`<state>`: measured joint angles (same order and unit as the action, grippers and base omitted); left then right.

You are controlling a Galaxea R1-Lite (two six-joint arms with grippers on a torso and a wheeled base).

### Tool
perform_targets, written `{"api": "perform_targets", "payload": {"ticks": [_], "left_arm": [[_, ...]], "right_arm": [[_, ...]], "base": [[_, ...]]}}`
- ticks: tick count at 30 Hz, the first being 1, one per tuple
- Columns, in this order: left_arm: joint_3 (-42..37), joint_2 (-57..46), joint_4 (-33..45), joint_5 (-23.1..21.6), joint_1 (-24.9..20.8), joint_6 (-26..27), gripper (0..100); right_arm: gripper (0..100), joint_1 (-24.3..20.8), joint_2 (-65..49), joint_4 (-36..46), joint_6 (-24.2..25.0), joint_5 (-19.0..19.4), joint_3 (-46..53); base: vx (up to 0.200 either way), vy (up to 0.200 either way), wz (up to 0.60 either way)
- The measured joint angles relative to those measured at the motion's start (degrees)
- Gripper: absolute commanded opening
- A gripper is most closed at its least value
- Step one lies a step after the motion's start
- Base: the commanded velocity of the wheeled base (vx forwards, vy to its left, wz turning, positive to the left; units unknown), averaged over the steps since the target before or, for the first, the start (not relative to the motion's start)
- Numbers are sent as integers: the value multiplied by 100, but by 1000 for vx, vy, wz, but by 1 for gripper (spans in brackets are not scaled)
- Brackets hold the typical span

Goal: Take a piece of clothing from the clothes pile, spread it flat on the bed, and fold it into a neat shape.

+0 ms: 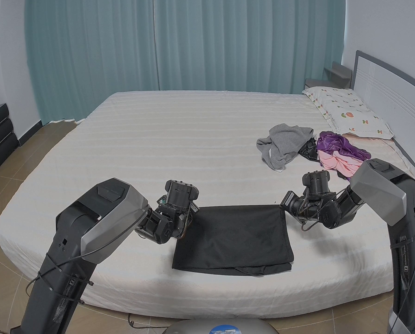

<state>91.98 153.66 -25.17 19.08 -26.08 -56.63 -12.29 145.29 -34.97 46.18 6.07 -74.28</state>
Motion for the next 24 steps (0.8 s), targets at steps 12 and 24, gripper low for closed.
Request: {"api": "perform_targets", "payload": {"ticks": [12, 24], "left_arm": [[-91, -18, 38, -28, -10, 0, 100], [-394, -171, -9, -162, 0, -143, 100]], "right_arm": [[100, -6, 59, 0, -116, -13, -11], [100, 13, -238, -5, 45, 27, 291]], "base": [[0, 0, 0], [0, 0, 0]]}}
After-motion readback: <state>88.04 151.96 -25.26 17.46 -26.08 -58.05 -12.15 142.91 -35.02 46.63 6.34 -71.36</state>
